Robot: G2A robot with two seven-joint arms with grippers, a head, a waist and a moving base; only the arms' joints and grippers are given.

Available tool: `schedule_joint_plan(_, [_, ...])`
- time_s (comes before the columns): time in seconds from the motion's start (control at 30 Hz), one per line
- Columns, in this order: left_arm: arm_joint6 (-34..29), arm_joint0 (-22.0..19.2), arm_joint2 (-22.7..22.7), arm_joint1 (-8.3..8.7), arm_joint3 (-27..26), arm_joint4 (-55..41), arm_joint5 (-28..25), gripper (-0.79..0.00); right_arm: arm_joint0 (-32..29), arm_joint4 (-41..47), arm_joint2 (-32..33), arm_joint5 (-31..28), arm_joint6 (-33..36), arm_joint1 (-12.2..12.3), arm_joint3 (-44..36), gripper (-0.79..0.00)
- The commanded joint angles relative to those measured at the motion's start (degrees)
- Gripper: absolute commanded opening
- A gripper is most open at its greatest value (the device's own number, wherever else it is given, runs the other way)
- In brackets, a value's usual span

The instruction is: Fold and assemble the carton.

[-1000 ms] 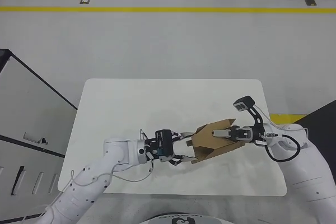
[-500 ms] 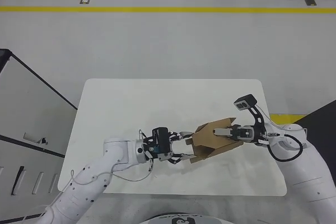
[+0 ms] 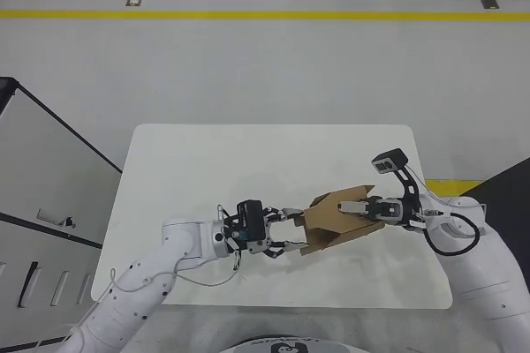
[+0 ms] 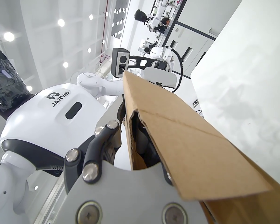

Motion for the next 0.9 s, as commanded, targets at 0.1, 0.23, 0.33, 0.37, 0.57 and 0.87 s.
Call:
schedule_joint_plan(0.1, [-0.91,0.73,-0.51,0.25,-1.41,1.23,0.37,-0.345,0.01,-0.69,-0.15,-0.29,-0.29,-0.04,0.44,-0.785])
schedule_joint_plan(0.23, [-1.78,0.77,-0.19,0.28,-1.76,1.45,0.14,-0.357,0.17,-0.70,-0.31,-0.35,-0.35,-0.10,0.74,-0.785])
schedule_joint_plan(0.33, [-2.20,0.52,0.26,0.21,-1.69,1.41,0.26,-0.357,0.29,-0.48,-0.40,-0.39,-0.39,-0.15,0.81,-0.785])
schedule_joint_plan(0.37, [-2.34,0.40,0.40,0.18,-1.62,1.39,0.29,-0.354,0.31,-0.38,-0.40,-0.43,-0.43,-0.17,0.87,-0.785])
schedule_joint_plan(0.57, [-3.01,-0.25,0.89,0.11,-2.10,1.35,0.14,-0.366,0.55,-3.01,-0.27,-1.02,-1.03,-0.15,2.10,-0.785])
schedule_joint_plan(0.87, [-3.73,-0.81,2.10,-0.02,-2.60,1.32,-0.32,-0.345,1.11,-7.30,-1.24,-1.25,-3.02,-0.41,2.88,-0.785])
